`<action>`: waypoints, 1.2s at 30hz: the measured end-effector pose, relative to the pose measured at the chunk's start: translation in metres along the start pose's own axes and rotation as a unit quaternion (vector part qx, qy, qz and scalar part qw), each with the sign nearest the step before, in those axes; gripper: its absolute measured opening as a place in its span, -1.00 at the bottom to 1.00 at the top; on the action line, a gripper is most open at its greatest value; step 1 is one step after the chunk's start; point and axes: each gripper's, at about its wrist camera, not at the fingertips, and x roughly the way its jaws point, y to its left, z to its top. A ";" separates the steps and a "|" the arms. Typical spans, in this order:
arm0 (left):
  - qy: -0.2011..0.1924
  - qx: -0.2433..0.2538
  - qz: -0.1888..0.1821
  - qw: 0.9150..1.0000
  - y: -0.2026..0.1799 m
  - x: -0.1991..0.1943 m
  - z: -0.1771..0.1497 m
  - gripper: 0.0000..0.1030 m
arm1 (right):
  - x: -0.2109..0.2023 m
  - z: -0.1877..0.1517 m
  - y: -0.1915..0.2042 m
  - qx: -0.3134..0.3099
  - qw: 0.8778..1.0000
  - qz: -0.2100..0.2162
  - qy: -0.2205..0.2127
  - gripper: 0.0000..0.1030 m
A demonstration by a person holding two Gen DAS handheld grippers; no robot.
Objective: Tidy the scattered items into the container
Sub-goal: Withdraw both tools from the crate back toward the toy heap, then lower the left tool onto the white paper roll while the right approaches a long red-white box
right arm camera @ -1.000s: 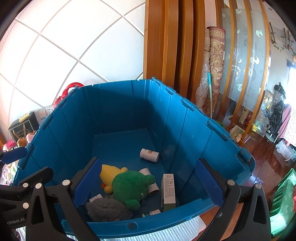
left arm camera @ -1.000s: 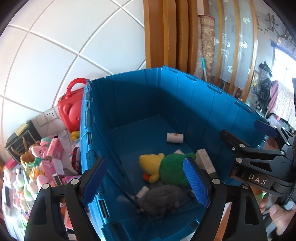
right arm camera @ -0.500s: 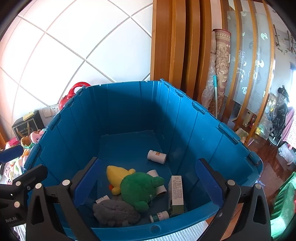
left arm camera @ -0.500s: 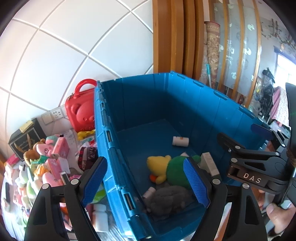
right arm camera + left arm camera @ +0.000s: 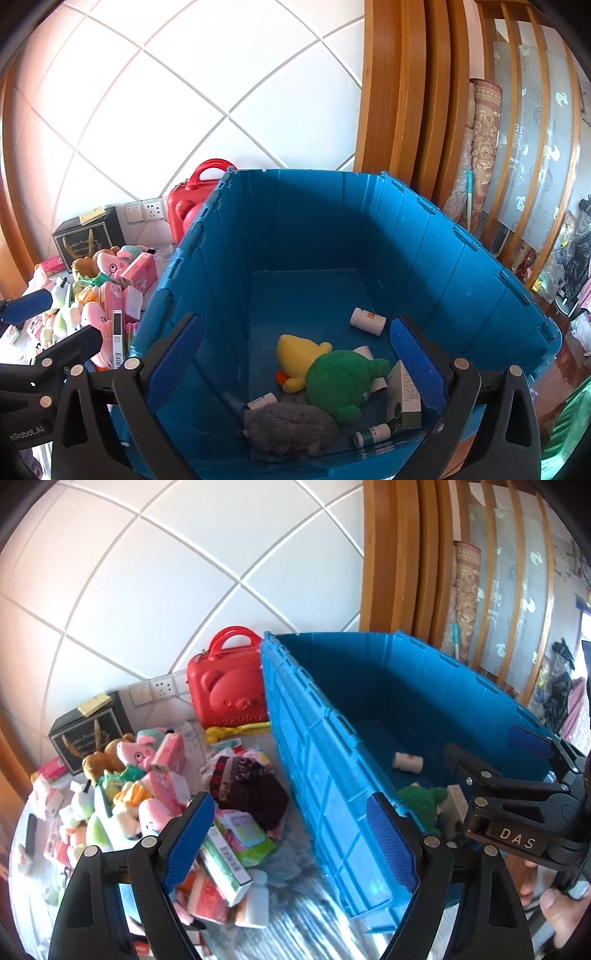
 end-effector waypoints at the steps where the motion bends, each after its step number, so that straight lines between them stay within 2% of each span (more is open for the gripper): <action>1: 0.000 -0.004 0.002 1.000 0.008 -0.003 -0.003 0.65 | -0.001 0.001 0.009 -0.005 1.000 0.003 0.000 1.00; 13: 0.002 -0.048 0.040 0.998 0.125 -0.037 -0.047 0.65 | -0.025 -0.004 0.131 -0.053 0.998 0.038 -0.011 1.00; 17: 0.012 -0.064 0.050 0.997 0.167 -0.046 -0.071 0.65 | -0.033 -0.015 0.178 -0.077 0.996 0.052 -0.008 1.00; 23: 0.036 -0.075 0.063 0.995 0.220 -0.051 -0.110 0.65 | -0.047 -0.043 0.235 -0.097 0.994 0.052 -0.019 1.00; 28: 0.055 -0.079 0.074 0.993 0.254 -0.052 -0.144 0.65 | -0.037 -0.067 0.270 -0.090 0.993 0.072 0.020 1.00; 36: 0.100 -0.100 0.099 0.985 0.302 -0.036 -0.199 0.65 | -0.005 -0.117 0.311 -0.106 0.983 0.109 0.107 1.00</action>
